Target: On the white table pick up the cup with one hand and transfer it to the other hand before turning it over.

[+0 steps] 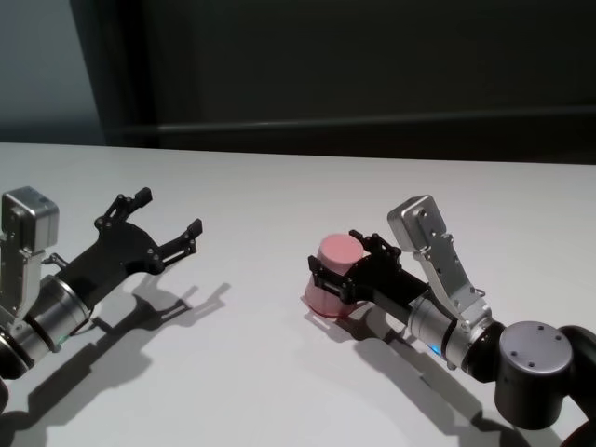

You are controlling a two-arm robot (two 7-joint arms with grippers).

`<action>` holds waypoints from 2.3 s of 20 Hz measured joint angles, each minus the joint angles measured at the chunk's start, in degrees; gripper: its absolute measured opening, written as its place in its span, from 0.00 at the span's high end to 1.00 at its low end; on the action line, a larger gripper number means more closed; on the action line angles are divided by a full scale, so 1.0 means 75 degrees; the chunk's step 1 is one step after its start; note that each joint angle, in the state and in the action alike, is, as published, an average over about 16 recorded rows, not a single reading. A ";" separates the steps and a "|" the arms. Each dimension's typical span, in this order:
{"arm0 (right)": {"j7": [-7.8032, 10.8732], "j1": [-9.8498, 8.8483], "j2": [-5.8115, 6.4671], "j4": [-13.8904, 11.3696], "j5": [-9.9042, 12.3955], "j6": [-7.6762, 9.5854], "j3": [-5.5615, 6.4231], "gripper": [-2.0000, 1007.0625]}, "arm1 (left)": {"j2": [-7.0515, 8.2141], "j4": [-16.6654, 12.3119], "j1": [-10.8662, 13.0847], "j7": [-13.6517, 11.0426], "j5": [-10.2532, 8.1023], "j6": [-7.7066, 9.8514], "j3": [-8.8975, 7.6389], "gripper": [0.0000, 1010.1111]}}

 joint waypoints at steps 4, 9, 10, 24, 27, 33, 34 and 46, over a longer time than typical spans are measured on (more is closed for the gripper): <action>-0.0006 0.0000 0.0003 -0.0002 0.0008 -0.0002 0.0000 0.10 | 0.0000 0.0000 0.0000 0.0000 0.0000 0.0000 0.0000 0.01; -0.0013 0.0000 0.0007 -0.0006 0.0016 -0.0006 -0.0002 0.03 | 0.0000 0.0000 0.0000 0.0000 0.0000 0.0000 0.0000 0.01; -0.0015 0.0001 0.0007 -0.0006 0.0017 -0.0006 -0.0002 0.02 | 0.0000 0.0000 0.0000 0.0000 0.0000 0.0000 0.0000 0.01; 0.0001 0.0054 -0.0079 -0.0106 0.0001 -0.0051 0.0065 0.01 | 0.0000 0.0000 0.0000 0.0000 0.0000 0.0000 0.0000 0.01; 0.0010 0.0089 -0.0135 -0.0199 -0.0026 -0.0076 0.0133 0.01 | 0.0000 0.0000 0.0000 0.0000 0.0000 0.0000 0.0000 0.01; -0.0047 0.0143 -0.0237 -0.0474 -0.0112 -0.0134 0.0395 0.01 | 0.0000 0.0000 0.0000 0.0000 0.0000 0.0000 0.0000 0.01; -0.0069 0.0144 -0.0248 -0.0526 -0.0127 -0.0143 0.0459 0.01 | 0.0000 0.0000 0.0000 0.0000 0.0000 0.0000 0.0000 0.01; -0.0457 -0.0147 -0.0188 -0.1002 -0.0206 -0.0232 0.1465 0.01 | 0.0000 0.0000 0.0000 0.0000 0.0000 0.0000 0.0000 0.01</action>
